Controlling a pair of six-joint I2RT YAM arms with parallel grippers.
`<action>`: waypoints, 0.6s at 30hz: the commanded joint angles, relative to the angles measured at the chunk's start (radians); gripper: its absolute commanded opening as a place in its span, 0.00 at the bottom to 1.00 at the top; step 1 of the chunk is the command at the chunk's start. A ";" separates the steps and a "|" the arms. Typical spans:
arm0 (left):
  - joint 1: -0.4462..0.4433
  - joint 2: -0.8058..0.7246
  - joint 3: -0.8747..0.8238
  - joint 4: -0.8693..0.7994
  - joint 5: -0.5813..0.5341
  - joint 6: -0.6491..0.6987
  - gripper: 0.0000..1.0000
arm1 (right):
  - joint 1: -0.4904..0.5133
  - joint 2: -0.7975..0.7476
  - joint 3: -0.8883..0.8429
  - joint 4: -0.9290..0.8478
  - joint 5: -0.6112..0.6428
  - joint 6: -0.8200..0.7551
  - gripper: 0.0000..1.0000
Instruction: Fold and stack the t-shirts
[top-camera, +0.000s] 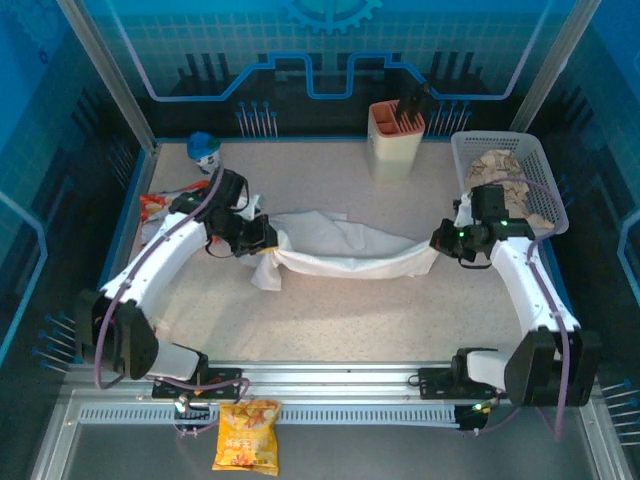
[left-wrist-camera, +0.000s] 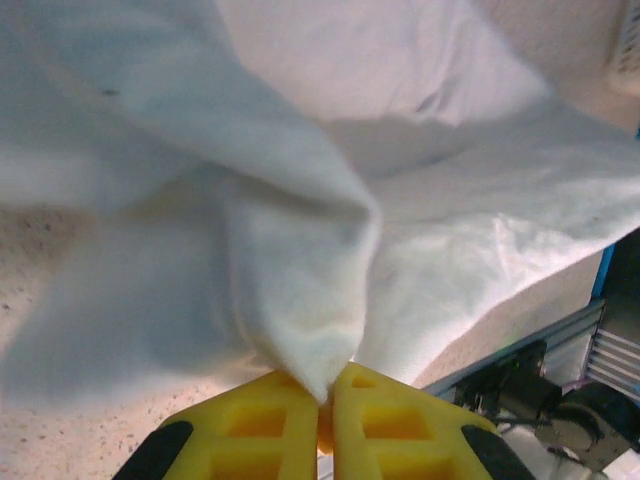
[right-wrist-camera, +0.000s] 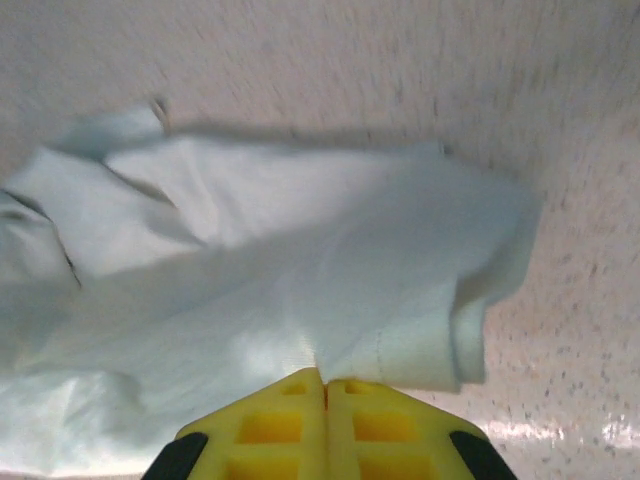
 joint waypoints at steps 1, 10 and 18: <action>0.008 0.056 -0.023 0.068 0.109 0.036 0.10 | -0.011 0.042 -0.009 -0.042 -0.077 -0.028 0.00; 0.008 0.431 0.239 0.081 0.072 0.074 0.07 | 0.005 0.374 0.183 0.137 -0.057 0.064 0.00; 0.020 0.626 0.559 -0.085 -0.106 0.132 0.44 | 0.008 0.489 0.236 0.202 -0.035 0.049 0.72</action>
